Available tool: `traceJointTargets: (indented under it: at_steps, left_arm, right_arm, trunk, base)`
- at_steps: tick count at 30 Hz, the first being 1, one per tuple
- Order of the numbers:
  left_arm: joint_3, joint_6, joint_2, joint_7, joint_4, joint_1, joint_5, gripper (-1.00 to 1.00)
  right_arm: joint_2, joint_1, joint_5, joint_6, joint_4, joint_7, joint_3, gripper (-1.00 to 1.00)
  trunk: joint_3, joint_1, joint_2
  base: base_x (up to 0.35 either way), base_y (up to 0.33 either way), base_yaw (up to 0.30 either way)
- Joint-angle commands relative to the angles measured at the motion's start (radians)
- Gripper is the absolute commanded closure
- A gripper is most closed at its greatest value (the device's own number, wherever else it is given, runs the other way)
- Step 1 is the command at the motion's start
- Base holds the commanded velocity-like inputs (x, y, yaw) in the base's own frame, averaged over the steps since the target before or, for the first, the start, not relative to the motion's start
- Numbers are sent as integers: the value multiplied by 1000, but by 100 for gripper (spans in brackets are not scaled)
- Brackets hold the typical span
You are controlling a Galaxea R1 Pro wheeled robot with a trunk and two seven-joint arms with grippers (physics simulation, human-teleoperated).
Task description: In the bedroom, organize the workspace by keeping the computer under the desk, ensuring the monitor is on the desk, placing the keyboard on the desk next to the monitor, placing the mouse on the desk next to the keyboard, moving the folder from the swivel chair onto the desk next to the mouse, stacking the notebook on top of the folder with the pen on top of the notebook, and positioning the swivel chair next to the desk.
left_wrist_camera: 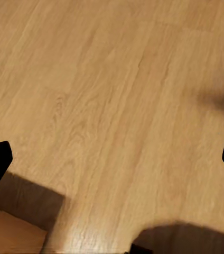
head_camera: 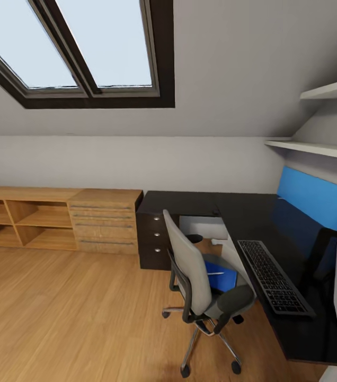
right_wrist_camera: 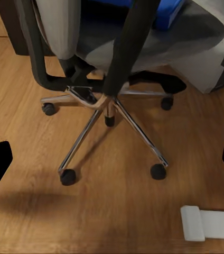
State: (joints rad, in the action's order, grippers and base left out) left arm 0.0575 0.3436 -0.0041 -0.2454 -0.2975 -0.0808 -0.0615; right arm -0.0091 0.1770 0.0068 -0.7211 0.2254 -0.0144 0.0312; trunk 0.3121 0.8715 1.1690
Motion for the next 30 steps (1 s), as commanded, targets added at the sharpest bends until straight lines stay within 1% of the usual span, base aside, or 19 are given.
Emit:
traceJointTargets:
  at_steps: [1,4,9,10,19,30]
  left_arm:
    - [4,6,-4,-13,0,-1,-6,-100]
    - [11,47,-17,-56,-3,-1,-5,-100]
    - [12,68,-22,-91,-2,-1,-5,-100]
    - [12,72,-23,-107,-2,-1,-5,-100]
    - [11,74,-28,-112,-1,-1,-3,-100]
    - [8,72,-30,-112,1,-1,-2,-100]
  right_arm:
    - [0,1,1,-4,-7,-2,3,-100]
    - [1,1,1,-7,-26,-1,3,-100]
    - [4,1,1,-7,-31,0,4,-100]
    - [6,1,1,-4,-33,2,3,-100]
    - [6,1,0,-5,-33,4,4,-100]
    - [6,1,-1,-6,-32,4,4,-100]
  trunk:
    - [4,4,8]
    - [14,15,29]
    - [29,35,64]
    - [33,38,71]
    - [61,73,134]
    - [95,115,211]
  base:
    - [0,0,-3]
    - [0,0,-1]
    - [0,0,0]
    - [0,0,0]
    - [0,25,0]
    - [0,257,0]
